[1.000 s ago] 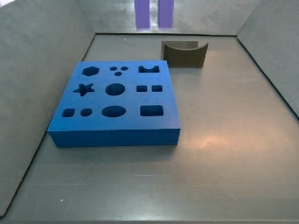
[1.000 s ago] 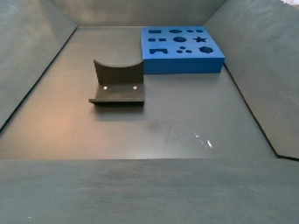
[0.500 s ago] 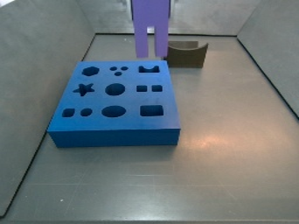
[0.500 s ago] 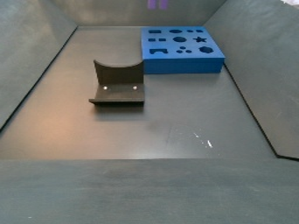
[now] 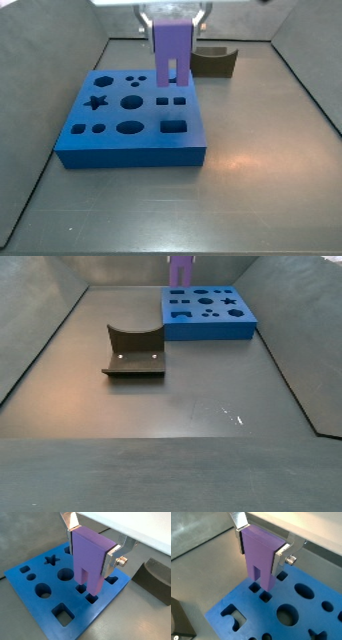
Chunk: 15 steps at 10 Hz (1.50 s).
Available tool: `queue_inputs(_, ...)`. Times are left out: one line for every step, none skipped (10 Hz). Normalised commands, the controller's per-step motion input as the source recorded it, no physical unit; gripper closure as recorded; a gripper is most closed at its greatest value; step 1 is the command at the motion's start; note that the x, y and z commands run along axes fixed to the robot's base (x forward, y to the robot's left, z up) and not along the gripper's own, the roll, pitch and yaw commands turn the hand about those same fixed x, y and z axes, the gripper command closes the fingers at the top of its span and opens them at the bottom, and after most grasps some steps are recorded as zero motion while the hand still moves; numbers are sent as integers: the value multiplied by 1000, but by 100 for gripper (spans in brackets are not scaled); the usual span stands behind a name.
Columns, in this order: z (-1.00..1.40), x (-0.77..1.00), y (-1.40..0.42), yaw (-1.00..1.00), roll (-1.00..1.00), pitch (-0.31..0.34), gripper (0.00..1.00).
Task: Insert the double-square object.
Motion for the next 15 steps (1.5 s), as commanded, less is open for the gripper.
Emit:
queue_inputs(-920, -34, 83, 0, 87, -56, 100)
queue_inputs(-394, 0, 0, 0, 0, -11, 100)
queue_inputs(0, 0, 14, 0, -19, 0, 100)
queue_inputs(-297, 0, 0, 77, 53, 0, 100)
queue_inputs(-437, 0, 14, 134, 53, -1, 100)
queue_inputs(-303, 0, 23, 57, 0, 0, 100)
queue_inputs(-277, 0, 3, 23, 0, 0, 100)
queue_inputs(-400, 189, 9, 0, 0, 0, 100)
queue_inputs(-454, 331, 20, -114, 0, 50, 100)
queue_inputs(-500, 226, 14, -154, 0, 26, 100)
queue_inputs(-500, 157, 11, -209, 0, 3, 100)
queue_inputs(-526, 17, 6, -283, -31, 0, 100)
queue_inputs(-514, 0, 0, -369, -64, -34, 100)
queue_inputs(-517, 0, 0, -363, -64, -63, 100)
queue_inputs(-557, -31, 17, -289, -121, -106, 100)
